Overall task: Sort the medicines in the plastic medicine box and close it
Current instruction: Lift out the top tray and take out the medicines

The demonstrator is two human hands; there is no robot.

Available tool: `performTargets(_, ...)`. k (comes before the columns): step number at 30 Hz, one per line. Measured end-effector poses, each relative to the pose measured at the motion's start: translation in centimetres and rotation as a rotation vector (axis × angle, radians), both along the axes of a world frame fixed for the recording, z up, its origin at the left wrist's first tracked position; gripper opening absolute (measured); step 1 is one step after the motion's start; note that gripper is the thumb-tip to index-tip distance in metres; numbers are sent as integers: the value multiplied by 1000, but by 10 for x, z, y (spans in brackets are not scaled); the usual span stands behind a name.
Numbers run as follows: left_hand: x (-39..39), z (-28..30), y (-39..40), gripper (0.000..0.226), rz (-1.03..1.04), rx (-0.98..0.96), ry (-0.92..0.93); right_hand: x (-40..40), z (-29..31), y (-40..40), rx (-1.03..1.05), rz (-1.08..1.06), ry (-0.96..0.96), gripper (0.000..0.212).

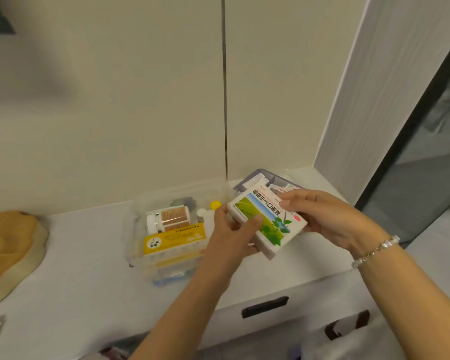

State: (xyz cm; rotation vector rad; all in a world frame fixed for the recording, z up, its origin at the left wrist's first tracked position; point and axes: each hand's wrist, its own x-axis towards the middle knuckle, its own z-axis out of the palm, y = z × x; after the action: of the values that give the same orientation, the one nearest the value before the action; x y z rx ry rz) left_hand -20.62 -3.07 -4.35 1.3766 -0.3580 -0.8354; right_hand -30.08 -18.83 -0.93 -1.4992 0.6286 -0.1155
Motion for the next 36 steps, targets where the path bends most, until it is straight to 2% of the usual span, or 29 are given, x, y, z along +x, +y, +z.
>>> performTargets(5,-19,-5,-10,38,-189,202,-22,-24,-3,-38,-33,104,144,18)
performTargets(9,-32,-24,-18,42,-299,348,-59,-33,-15,-56,-83,162,264,15)
performTargets(14,-35,-49,-22,35,-297,275,264,-32,-39,-59,-222,250,467,25)
performTargets(17,-37,-63,-23,33,-227,289,318,-30,-50,-54,-248,265,523,27)
performTargets(21,-42,-72,-27,34,-144,344,260,-23,-64,-47,-282,268,602,35)
performTargets(25,-39,-73,-31,21,-123,412,102,-17,-73,-44,-305,162,625,35)
performTargets(28,-32,-72,-35,18,-135,473,-65,-13,-79,-45,-408,84,646,35)
performTargets(33,-31,-67,-38,20,-146,487,-26,-8,-86,-42,-558,-28,636,42)
performTargets(36,-32,-66,-37,21,-142,477,-17,-6,-86,-40,-617,-82,594,38)
